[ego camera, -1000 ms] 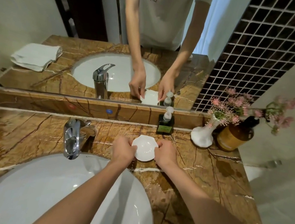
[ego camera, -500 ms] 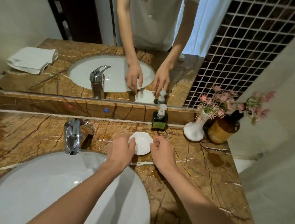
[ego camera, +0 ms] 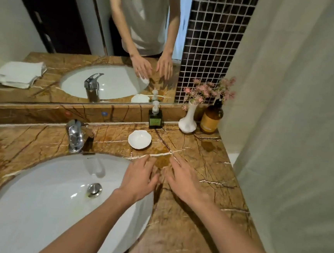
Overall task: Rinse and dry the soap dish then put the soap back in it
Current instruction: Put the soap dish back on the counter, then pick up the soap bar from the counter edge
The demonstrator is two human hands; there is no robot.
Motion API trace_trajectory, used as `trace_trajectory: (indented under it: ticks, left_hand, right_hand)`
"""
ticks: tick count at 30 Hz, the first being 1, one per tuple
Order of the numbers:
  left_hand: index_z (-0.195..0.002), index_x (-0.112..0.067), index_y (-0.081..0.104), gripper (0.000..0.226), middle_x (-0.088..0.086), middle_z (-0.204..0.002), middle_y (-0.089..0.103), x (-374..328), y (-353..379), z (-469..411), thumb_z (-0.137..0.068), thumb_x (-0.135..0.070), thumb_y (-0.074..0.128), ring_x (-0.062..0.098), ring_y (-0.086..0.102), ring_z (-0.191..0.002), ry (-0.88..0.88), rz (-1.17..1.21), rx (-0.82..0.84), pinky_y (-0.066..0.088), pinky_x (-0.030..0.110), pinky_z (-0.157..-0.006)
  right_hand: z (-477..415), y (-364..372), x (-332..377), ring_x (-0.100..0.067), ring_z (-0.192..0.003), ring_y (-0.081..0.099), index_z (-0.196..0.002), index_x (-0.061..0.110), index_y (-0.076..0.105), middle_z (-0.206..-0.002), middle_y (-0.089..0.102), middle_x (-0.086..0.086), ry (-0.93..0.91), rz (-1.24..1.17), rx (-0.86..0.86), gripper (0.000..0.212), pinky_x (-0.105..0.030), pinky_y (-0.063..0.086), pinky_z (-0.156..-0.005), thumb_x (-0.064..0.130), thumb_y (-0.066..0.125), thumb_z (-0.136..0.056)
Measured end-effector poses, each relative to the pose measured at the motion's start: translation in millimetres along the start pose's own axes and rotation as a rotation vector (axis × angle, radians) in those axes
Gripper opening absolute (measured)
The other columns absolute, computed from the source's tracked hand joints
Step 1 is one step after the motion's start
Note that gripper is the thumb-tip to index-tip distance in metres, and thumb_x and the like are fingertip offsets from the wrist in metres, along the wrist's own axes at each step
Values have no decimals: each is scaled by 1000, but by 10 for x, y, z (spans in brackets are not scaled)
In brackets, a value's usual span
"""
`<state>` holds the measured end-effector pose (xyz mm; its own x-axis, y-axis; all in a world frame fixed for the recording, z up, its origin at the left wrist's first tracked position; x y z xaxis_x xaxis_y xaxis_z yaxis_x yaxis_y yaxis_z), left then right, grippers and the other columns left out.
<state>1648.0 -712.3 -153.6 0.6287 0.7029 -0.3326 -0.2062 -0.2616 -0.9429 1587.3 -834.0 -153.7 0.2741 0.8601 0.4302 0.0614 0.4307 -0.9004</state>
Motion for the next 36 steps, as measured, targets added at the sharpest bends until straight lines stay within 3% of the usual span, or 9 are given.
trace_trajectory:
  ticks: [5,12,17,20,27,32,36]
  left_hand:
    - [-136,-18,40,57,11,-140,46,-554,148,442,-85,-42,45,30,43,-127,53,-20,17,42,44,-97]
    - [-136,-17,40,60,13,-139,48,-1305,324,1089,-83,-44,49,31,44,-126,45,-45,-15,41,45,-101]
    - [-141,-24,32,63,9,-148,39,-1679,541,1529,-85,-49,48,30,36,-135,-27,-30,57,34,49,-110]
    - [-142,-26,31,64,6,-149,37,-1793,664,1763,-85,-49,49,27,35,-135,-49,-41,97,34,45,-108]
    - [-143,-23,30,69,5,-151,35,-1824,878,1978,-84,-47,53,26,33,-137,-66,-65,163,31,46,-111]
    - [-141,-21,33,69,5,-148,39,-1802,987,2086,-81,-45,58,25,33,-136,-72,-44,169,26,45,-112]
    - [-142,-20,33,69,5,-147,40,-1809,1019,2067,-82,-45,57,25,33,-136,-68,-26,154,26,44,-113]
  right_hand:
    - [632,-46,-217,-28,-143,32,-153,23,23,-157,32,-9,-5,54,28,63,-43,27,-117,30,51,-96]
    - [1589,-258,-454,-27,-147,25,-153,25,23,-159,29,-10,-88,9,6,67,-45,17,-120,29,55,-95]
    - [2070,-318,-737,-27,-136,40,-142,21,42,-146,46,-7,-40,-21,35,51,-46,33,-112,24,55,-93]
    - [2291,-288,-855,-28,-134,41,-137,17,49,-140,51,-8,-41,20,91,47,-45,33,-113,19,57,-91]
    - [2580,-112,-1047,-26,-125,49,-145,21,39,-137,53,-8,-28,43,155,60,-41,44,-100,20,64,-90]
    - [2564,5,-984,-26,-127,47,-146,21,37,-140,51,-8,-71,95,153,63,-40,45,-102,26,65,-90]
    - [2516,63,-933,-27,-127,47,-147,19,34,-139,53,-10,-88,114,152,68,-42,46,-102,20,68,-88]
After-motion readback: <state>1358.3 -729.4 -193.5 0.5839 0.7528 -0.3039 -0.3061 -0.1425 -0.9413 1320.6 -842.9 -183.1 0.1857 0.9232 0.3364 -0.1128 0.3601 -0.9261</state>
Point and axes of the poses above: each hand's wrist, its own z-axis away from the middle knuckle, its own y-axis out of the palm, x = y × z, the point moved 8 cm from there along -z, towards the middle knuckle
